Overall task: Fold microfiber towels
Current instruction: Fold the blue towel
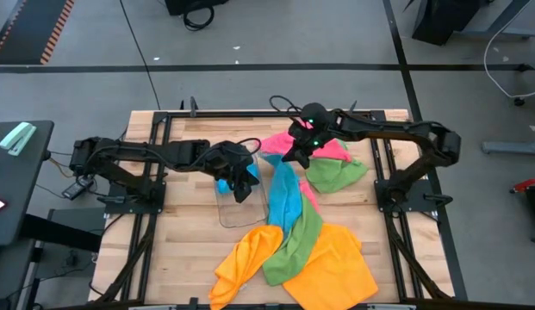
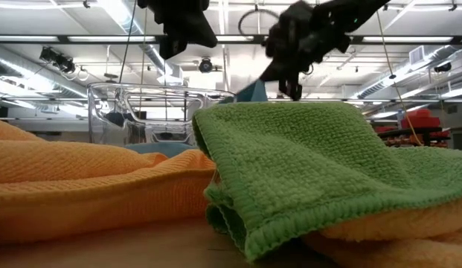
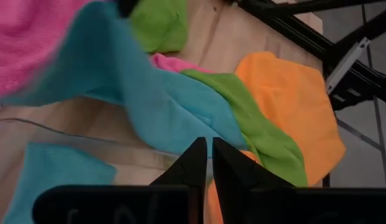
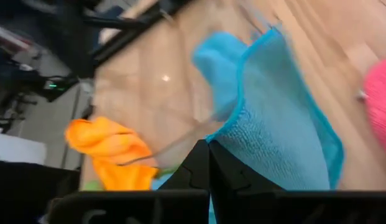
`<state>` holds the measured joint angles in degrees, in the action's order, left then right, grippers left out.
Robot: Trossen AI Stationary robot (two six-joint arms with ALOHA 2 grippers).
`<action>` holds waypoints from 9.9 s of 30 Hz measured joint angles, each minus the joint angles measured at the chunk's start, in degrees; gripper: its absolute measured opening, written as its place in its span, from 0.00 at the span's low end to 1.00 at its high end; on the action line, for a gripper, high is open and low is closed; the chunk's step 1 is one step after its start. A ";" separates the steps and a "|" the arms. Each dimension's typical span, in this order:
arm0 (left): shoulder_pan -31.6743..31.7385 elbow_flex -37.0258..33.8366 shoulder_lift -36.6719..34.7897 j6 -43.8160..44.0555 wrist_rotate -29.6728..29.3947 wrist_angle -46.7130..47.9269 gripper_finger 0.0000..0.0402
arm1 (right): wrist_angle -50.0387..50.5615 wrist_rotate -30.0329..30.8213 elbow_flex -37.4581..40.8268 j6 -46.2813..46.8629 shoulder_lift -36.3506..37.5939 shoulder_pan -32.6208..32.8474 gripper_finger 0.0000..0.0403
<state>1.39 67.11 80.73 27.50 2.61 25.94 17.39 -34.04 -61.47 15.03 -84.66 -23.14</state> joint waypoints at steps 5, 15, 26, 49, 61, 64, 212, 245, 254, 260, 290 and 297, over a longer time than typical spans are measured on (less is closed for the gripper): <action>1.94 0.00 0.00 0.35 -0.02 -3.60 0.07 | 0.00 -0.76 0.00 1.35 6.17 2.60 0.01; 2.62 0.00 0.00 2.80 -0.24 -26.96 0.10 | 0.02 -0.90 0.00 3.46 17.19 8.41 0.01; -3.85 0.00 2.57 7.86 -7.05 -24.20 0.30 | 7.11 6.87 0.00 4.33 16.07 14.52 0.01; -22.16 9.68 17.43 1.37 -39.81 -3.67 0.30 | 8.74 21.42 0.02 10.71 13.96 21.42 0.01; -22.27 18.80 23.70 6.29 -41.53 9.46 0.36 | 7.04 24.01 0.02 13.35 13.94 21.79 0.01; -22.10 18.70 24.40 6.32 -41.32 9.93 0.46 | 6.92 24.50 0.02 14.35 13.95 21.79 0.01; 3.72 22.23 6.04 4.97 -17.65 -4.02 0.03 | -6.85 21.05 17.69 -5.40 8.02 27.24 0.02; 6.56 22.23 3.52 -5.72 -14.13 -17.05 0.07 | 62.18 33.70 -32.22 -13.91 12.37 17.54 0.01; 6.56 22.23 3.56 -13.22 -14.12 -5.06 0.04 | 69.91 41.83 -32.41 -17.71 12.38 15.87 0.02; 5.81 22.21 3.61 -12.92 -13.93 0.93 0.09 | 72.26 43.32 -32.41 -20.59 12.37 15.41 0.03; -7.63 22.18 3.61 8.16 21.25 -1.31 0.04 | 71.93 -7.78 -32.39 -5.61 13.92 38.34 0.04; -13.44 22.16 3.61 15.87 21.53 -2.35 0.07 | 64.50 -9.00 -32.35 4.11 13.86 46.07 0.04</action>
<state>-12.05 89.27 84.33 43.37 24.14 23.60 81.89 -43.04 -93.83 19.14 -70.80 22.93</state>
